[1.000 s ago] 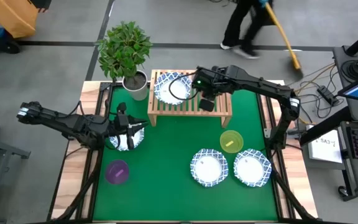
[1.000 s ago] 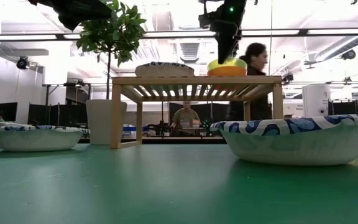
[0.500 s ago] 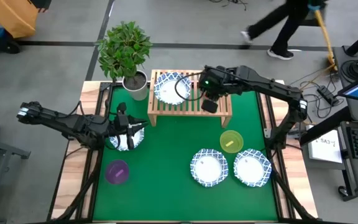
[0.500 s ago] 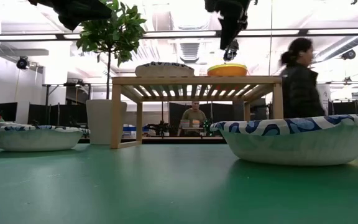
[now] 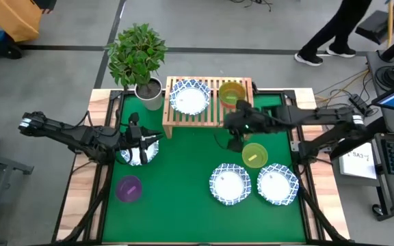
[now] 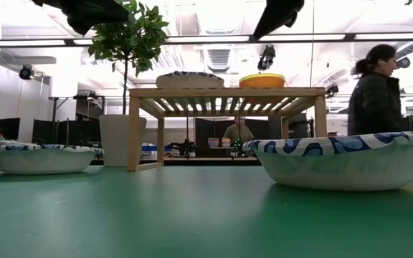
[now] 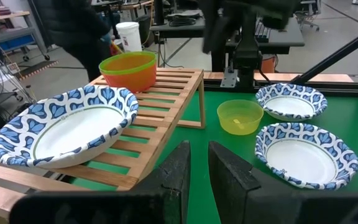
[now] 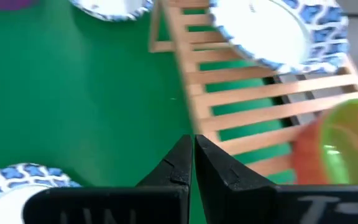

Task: Place and stack bowls onto a shelf
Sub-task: Stack the white and blue bowl on top of the white and blue bowl

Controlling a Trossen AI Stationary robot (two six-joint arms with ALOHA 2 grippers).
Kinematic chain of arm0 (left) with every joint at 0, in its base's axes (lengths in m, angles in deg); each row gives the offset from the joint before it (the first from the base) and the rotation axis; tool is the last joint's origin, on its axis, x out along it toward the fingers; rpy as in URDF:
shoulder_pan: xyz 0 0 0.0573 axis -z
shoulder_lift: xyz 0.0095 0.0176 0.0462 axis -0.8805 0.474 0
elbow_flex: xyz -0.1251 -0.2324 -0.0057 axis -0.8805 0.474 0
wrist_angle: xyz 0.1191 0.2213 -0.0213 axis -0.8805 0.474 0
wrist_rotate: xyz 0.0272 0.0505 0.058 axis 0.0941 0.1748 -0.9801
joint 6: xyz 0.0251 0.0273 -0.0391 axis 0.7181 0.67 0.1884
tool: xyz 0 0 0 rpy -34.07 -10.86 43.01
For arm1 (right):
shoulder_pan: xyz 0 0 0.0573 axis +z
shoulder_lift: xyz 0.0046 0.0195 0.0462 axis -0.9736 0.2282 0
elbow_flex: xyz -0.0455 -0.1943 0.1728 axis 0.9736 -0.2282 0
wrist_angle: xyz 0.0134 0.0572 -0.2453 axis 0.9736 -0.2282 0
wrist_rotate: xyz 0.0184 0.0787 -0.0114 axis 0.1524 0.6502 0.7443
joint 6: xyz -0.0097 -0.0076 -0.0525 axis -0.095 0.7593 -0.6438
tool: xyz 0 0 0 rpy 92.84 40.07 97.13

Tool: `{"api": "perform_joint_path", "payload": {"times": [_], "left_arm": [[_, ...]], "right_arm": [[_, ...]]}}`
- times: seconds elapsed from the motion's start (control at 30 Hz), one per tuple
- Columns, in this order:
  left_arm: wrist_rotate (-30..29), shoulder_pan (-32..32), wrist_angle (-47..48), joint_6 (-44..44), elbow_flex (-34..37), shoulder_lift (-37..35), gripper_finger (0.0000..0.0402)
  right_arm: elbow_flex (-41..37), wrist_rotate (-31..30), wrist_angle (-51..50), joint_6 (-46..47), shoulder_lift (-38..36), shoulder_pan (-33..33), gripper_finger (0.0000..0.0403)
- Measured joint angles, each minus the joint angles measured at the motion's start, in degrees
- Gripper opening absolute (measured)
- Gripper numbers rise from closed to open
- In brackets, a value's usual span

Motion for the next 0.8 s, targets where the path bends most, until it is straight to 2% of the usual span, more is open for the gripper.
{"api": "perform_joint_path", "payload": {"times": [0.27,0.47,0.57,0.7,0.8], "left_arm": [[0.0,0.0,0.0,-2.6,0.0,0.0,0.0039],[0.8,0.0,-0.2,-10.6,0.0,1.1,0.0039],[4.6,0.0,-0.4,-15.1,0.0,3.9,0.0039],[6.6,0.2,0.3,-22.6,0.0,9.7,0.0039],[9.2,0.2,5.6,-28.8,-1.7,14.2,0.0039]], "right_arm": [[-18.0,0.0,20.2,-0.1,-7.3,6.8,0.0009],[-25.2,0.0,31.3,-4.1,-8.6,9.1,0.0009],[-28.1,2.8,37.0,-7.4,-8.9,9.6,0.0009],[-31.2,5.9,44.2,-10.9,-9.9,9.6,0.0009],[-32.2,5.9,44.5,-13.2,-10.9,9.6,0.0009]]}}
